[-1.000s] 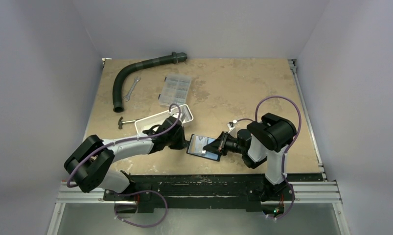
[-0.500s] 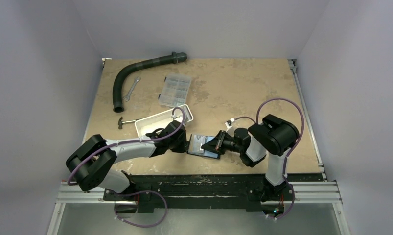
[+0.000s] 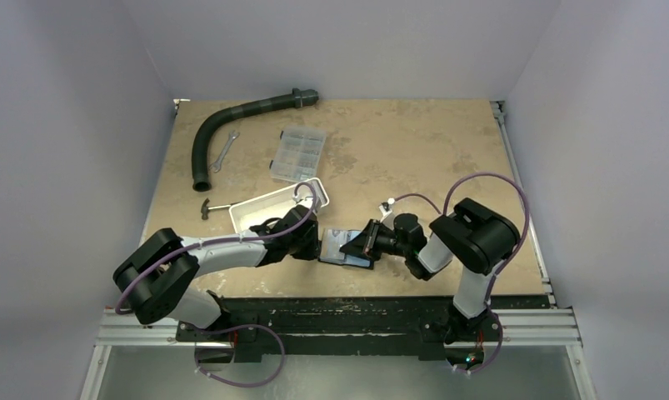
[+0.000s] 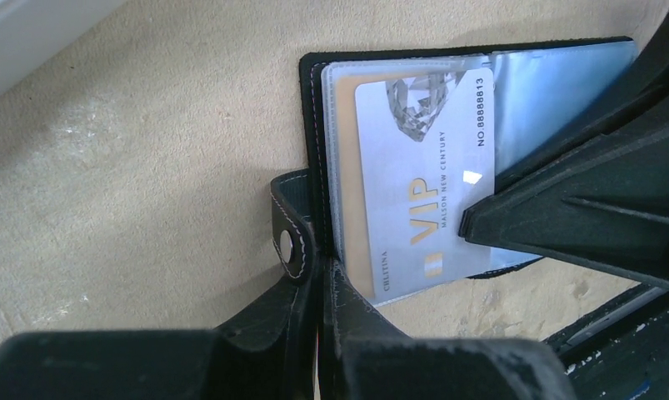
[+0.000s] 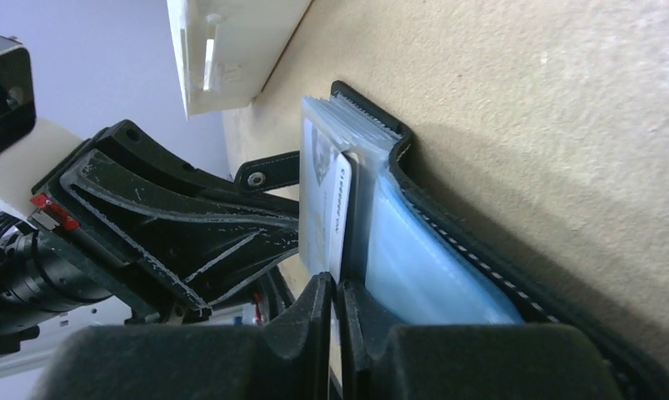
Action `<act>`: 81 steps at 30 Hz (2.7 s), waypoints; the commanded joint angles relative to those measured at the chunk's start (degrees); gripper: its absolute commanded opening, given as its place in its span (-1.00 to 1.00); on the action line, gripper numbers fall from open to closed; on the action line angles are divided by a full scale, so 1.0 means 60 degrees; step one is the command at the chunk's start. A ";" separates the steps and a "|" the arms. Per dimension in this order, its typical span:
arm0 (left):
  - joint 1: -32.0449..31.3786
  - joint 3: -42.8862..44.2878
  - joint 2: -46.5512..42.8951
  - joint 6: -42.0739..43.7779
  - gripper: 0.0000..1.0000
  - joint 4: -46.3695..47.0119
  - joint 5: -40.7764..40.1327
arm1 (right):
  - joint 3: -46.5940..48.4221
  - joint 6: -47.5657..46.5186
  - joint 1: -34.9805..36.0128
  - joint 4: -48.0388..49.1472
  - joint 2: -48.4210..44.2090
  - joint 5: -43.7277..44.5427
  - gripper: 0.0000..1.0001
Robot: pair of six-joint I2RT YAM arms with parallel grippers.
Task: Put the credit cards into the card holder
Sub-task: Insert the credit card into the card holder.
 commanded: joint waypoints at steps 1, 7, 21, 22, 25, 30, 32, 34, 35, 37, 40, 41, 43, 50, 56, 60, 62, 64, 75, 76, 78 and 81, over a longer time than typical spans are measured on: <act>-0.0342 0.0308 0.0124 -0.0099 -0.94 0.0022 0.0274 | 0.0607 -0.1352 0.0493 -0.2062 -0.0979 0.0264 -0.63; -0.0351 0.0265 0.0067 0.0026 -0.94 -0.0151 0.0098 | 0.1155 -0.3241 0.0483 -0.5730 -0.2814 0.1066 -0.36; -0.0341 0.0480 0.0088 0.0025 -0.93 0.0066 0.0737 | 0.2428 -0.4660 0.0826 -0.8697 -0.3411 0.1611 -0.03; -0.0340 0.0497 0.0089 0.0022 -0.93 0.0075 0.0760 | 0.2510 -0.4710 0.0937 -0.8839 -0.3421 0.1724 -0.03; -0.0341 0.0512 0.0100 0.0013 -0.93 0.0108 0.0835 | 0.2901 -0.4826 0.1297 -0.9188 -0.3433 0.2068 0.01; -0.0341 0.0469 0.0089 -0.0056 -0.93 0.0192 0.0921 | 0.3481 -0.5061 0.1712 -0.9649 -0.3201 0.2490 0.04; -0.0341 0.0447 0.0089 -0.0103 -0.93 0.0256 0.1000 | 0.3823 -0.5222 0.1914 -0.9946 -0.3017 0.2692 0.09; -0.0342 0.0439 0.0078 -0.0170 -0.93 0.0304 0.1041 | 0.4157 -0.5387 0.2169 -1.0366 -0.2798 0.2969 0.13; -0.0348 0.0448 0.0064 -0.0178 -0.94 0.0312 0.1043 | 0.4279 -0.5456 0.2258 -1.0451 -0.2703 0.3073 0.14; -0.0341 0.0446 0.0018 -0.0174 -0.93 0.0283 0.1009 | 0.4428 -0.5529 0.2402 -1.0661 -0.2574 0.3236 0.14; -0.0340 0.0440 -0.0059 -0.0128 -0.93 0.0214 0.0896 | 0.4513 -0.5794 0.2545 -1.0765 -0.2559 0.3302 0.20; -0.0340 0.0452 -0.0057 -0.0103 -0.93 0.0160 0.0853 | 0.4547 -0.5919 0.2591 -1.0851 -0.2567 0.3358 0.24; -0.0340 0.0484 -0.0085 -0.0070 -0.93 -0.0005 0.0705 | 0.4530 -0.5992 0.2593 -1.0907 -0.2637 0.3191 0.32; -0.0107 0.0554 -0.0881 0.0188 -0.91 -0.0870 0.0049 | 0.3721 -0.5784 0.1836 -1.0161 -0.3505 0.2373 0.43; 0.0379 0.0572 -0.1258 0.0358 -0.89 -0.0973 0.0235 | 0.3534 -0.5629 0.1377 -0.9739 -0.3668 0.1760 0.46; 0.0378 0.0637 -0.0792 0.0341 -0.90 -0.0505 0.0652 | 0.3656 -0.5706 0.1286 -0.9868 -0.3555 0.1936 0.47; 0.0386 0.0618 -0.0439 0.0260 -0.91 -0.0161 0.0867 | 0.3780 -0.5878 0.1285 -0.9964 -0.3369 0.2166 0.47; 0.0378 0.0601 -0.0226 0.0192 -0.91 0.0070 0.0996 | 0.3976 -0.6011 0.1319 -1.0159 -0.3150 0.2386 0.46; 0.0363 0.0518 0.0330 0.0168 -0.92 0.0359 0.1027 | 0.4426 -0.5977 0.1991 -0.9614 -0.2597 0.2034 0.43; 0.0343 0.0445 0.0378 0.0123 -0.92 0.0434 0.1096 | 0.4454 -0.5985 0.2051 -0.9631 -0.2634 0.2103 0.43; 0.0317 0.0302 0.0467 0.0024 -0.93 0.0867 0.1204 | 0.4523 -0.6122 0.2205 -0.9654 -0.2671 0.2232 0.42; 0.0284 0.0261 0.0538 -0.0052 -0.93 0.0997 0.1262 | 0.4687 -0.6432 0.2504 -0.9717 -0.2615 0.2367 0.42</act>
